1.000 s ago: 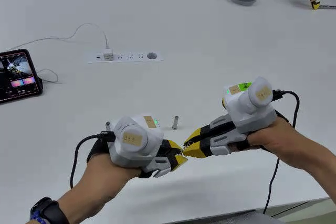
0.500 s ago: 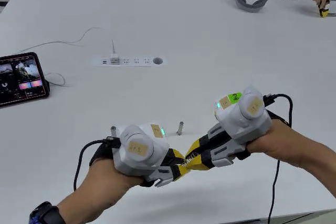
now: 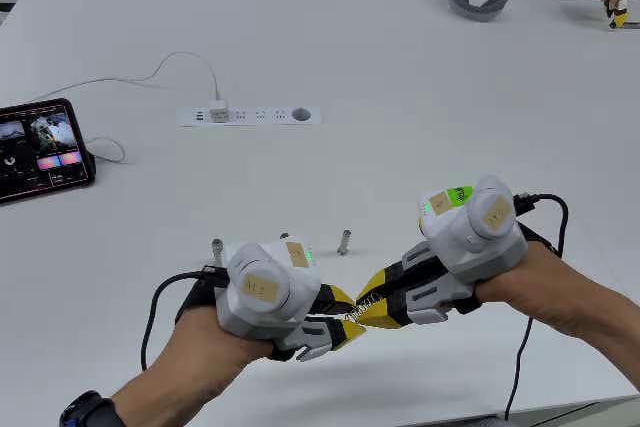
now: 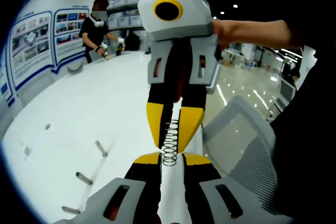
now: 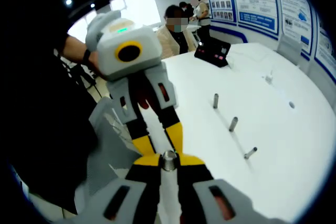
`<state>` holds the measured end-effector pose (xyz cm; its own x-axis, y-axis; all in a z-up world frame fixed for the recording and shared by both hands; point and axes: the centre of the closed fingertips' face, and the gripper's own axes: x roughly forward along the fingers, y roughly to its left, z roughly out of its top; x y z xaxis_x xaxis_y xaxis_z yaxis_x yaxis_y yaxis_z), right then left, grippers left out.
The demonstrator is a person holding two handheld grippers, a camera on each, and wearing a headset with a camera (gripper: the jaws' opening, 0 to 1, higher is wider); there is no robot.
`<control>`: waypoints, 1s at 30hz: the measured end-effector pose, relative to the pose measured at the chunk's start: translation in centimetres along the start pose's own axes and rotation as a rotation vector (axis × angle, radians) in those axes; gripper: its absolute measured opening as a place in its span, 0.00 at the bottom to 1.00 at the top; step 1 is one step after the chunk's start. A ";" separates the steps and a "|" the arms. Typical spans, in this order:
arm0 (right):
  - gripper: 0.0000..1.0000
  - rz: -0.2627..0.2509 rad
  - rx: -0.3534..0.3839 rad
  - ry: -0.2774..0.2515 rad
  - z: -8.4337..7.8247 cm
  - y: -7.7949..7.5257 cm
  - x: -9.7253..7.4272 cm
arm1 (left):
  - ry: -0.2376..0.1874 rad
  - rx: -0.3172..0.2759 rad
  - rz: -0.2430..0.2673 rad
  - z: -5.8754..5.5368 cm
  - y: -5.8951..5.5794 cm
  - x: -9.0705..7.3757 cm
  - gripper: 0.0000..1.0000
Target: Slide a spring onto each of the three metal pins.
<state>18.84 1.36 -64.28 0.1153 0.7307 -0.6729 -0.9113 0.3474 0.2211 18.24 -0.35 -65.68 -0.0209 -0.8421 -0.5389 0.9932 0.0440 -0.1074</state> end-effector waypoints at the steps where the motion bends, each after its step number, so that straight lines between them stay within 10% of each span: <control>1: 0.12 0.000 0.005 -0.007 0.0 0.0 0.0 | -0.002 -0.007 -0.001 -0.1 0.0 -0.1 0.16; 14: 0.12 -0.025 0.076 -0.096 0.1 -1.0 -0.9 | -0.014 -0.128 0.117 -2.4 1.8 -2.3 0.23; 30: 0.12 -0.100 0.106 -0.070 -0.9 -4.6 -0.7 | -0.035 -0.237 0.252 -3.4 4.4 -5.4 0.31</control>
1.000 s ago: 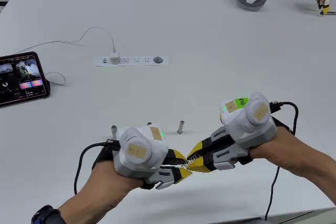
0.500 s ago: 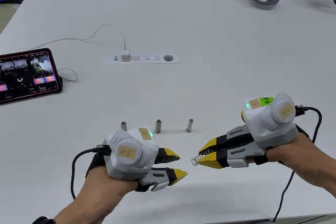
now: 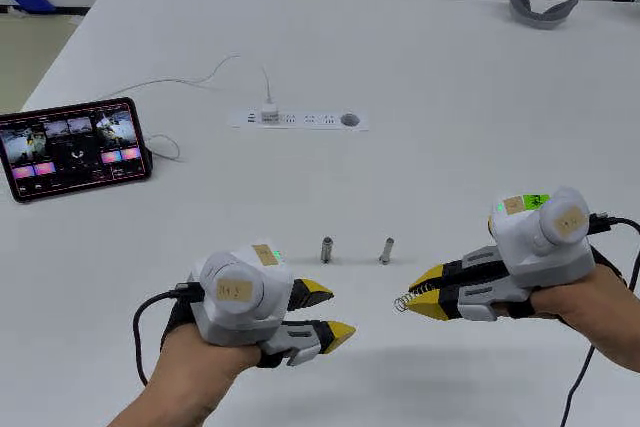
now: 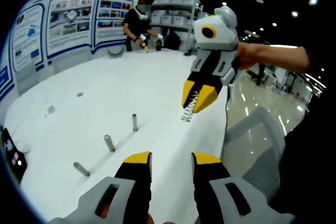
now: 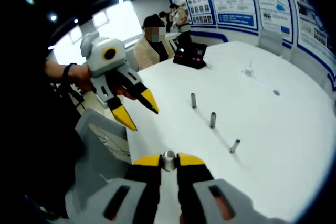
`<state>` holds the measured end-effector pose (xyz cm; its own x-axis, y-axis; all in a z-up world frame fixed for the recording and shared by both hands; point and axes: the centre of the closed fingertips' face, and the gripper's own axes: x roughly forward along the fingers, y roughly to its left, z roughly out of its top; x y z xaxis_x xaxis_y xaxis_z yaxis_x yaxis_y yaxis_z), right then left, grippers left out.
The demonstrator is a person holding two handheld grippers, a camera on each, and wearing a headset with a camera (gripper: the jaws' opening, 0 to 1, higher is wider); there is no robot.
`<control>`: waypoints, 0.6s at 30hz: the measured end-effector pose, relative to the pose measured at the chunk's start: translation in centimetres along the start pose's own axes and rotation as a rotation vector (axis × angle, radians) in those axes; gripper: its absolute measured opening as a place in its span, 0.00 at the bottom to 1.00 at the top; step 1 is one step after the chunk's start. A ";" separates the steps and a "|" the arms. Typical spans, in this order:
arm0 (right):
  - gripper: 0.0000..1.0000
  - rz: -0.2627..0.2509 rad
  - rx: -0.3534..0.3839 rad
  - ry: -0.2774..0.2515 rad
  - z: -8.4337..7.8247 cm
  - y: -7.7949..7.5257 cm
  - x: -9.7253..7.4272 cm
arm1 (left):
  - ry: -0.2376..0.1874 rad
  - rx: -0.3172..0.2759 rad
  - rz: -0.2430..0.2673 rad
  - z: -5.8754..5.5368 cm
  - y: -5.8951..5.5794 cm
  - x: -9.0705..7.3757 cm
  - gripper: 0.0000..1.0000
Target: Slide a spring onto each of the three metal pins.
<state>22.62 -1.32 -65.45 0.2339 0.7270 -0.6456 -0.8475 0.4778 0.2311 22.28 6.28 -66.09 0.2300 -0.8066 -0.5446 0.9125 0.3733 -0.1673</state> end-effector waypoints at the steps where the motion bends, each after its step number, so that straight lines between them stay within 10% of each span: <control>1: 0.12 -0.002 0.000 0.001 0.0 -0.2 0.0 | 0.001 -0.001 0.004 -0.1 0.1 -0.1 0.31; 18: 0.12 -0.020 0.001 0.045 0.1 -3.2 1.6 | 0.002 -0.101 0.137 -2.0 3.1 -3.1 0.43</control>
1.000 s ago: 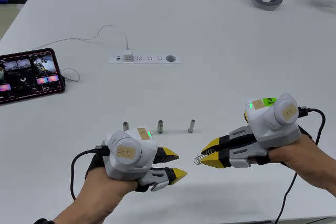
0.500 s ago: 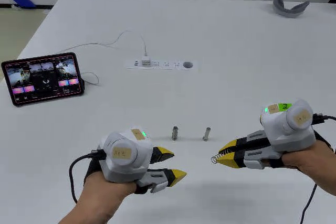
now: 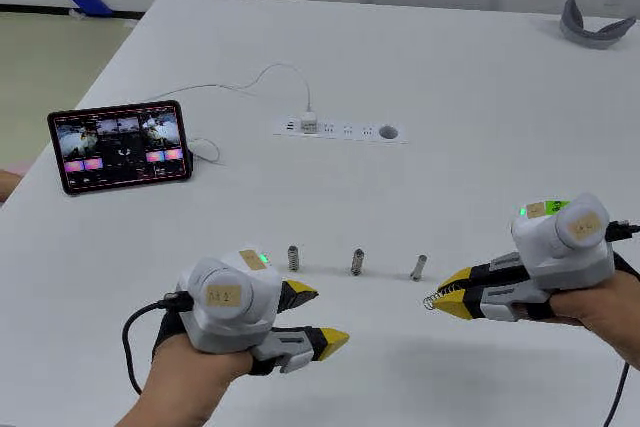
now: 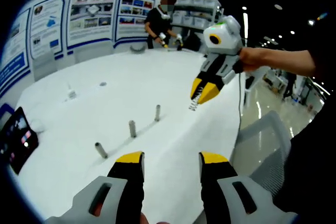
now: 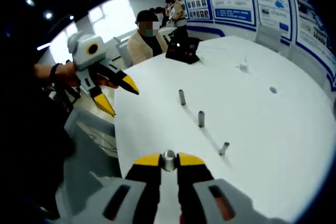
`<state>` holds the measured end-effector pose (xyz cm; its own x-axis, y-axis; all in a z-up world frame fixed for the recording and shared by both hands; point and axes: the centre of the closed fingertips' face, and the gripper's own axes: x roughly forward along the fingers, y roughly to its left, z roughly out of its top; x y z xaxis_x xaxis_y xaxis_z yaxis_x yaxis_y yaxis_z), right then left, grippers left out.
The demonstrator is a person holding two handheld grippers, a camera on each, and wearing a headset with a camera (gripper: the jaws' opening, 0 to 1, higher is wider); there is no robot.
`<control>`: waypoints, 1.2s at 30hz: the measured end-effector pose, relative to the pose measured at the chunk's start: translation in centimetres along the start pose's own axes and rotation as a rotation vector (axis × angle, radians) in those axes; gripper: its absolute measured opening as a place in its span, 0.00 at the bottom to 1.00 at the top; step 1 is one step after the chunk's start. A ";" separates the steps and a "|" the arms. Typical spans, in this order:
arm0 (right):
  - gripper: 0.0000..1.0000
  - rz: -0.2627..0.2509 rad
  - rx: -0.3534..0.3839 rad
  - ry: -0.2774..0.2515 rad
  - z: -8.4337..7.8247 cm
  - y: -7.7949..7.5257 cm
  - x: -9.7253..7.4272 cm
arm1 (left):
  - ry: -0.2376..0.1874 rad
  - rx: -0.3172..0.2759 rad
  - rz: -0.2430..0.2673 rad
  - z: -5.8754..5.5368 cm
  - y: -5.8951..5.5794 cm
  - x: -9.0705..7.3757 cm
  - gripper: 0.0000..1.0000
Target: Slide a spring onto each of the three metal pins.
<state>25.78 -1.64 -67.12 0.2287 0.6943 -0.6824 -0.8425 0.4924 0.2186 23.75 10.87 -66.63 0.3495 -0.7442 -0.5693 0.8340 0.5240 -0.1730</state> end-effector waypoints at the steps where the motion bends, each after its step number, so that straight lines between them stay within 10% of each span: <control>1: 0.12 0.001 -0.001 0.003 0.1 -0.2 0.2 | 0.001 -0.005 0.011 -0.2 0.3 -0.2 0.44; 21: 0.12 -0.062 -0.050 0.060 1.9 -4.6 2.5 | -0.025 -0.147 0.181 -2.8 5.5 -2.8 0.60; 36: 0.13 -0.095 -0.126 0.157 1.9 -7.8 4.0 | -0.020 -0.184 0.217 -3.8 6.7 -3.9 0.69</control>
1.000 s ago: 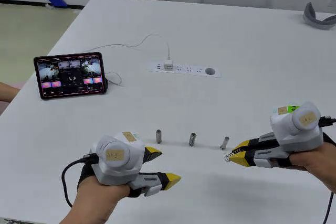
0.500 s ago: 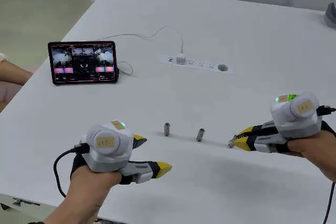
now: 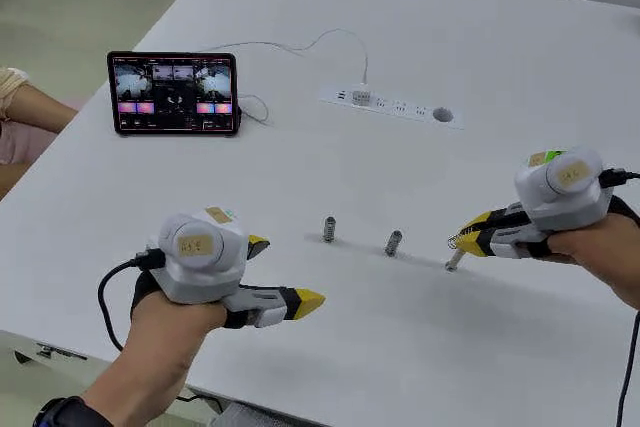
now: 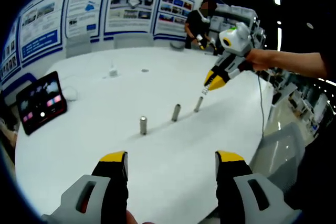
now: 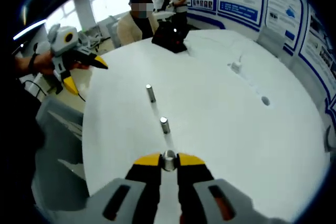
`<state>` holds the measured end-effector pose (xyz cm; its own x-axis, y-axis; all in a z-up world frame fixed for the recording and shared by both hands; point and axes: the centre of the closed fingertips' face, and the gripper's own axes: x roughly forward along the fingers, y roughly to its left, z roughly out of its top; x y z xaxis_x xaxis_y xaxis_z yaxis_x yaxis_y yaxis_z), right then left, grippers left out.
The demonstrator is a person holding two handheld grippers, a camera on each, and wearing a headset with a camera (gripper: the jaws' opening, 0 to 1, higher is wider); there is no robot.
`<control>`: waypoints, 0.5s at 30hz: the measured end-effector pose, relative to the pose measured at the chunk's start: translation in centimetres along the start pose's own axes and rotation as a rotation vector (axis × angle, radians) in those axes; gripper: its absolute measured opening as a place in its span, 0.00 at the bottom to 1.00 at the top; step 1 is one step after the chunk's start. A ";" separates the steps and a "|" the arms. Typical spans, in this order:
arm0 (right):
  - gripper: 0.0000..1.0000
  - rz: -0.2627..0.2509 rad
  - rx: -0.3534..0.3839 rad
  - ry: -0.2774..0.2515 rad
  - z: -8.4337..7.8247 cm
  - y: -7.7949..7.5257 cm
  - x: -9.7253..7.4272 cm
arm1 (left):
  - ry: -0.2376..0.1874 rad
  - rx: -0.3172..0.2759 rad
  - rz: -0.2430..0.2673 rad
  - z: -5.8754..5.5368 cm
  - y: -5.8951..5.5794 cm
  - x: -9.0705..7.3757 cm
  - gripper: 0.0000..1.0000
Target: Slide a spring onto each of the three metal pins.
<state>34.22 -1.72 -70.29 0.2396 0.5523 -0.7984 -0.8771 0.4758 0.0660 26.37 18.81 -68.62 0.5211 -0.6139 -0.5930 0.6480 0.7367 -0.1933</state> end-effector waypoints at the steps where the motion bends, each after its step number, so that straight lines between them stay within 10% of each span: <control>1: 0.13 0.000 -0.003 0.007 -0.1 -0.1 0.1 | -0.001 -0.002 0.002 0.0 0.1 0.0 0.69; 15: 0.13 -0.019 -0.045 0.093 -1.8 -0.5 0.2 | -0.009 -0.021 0.008 0.1 0.5 -0.3 0.71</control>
<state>33.95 -3.11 -71.57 0.2182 0.4769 -0.8515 -0.8911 0.4530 0.0253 26.59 19.34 -68.48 0.5312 -0.6103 -0.5877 0.6317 0.7475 -0.2053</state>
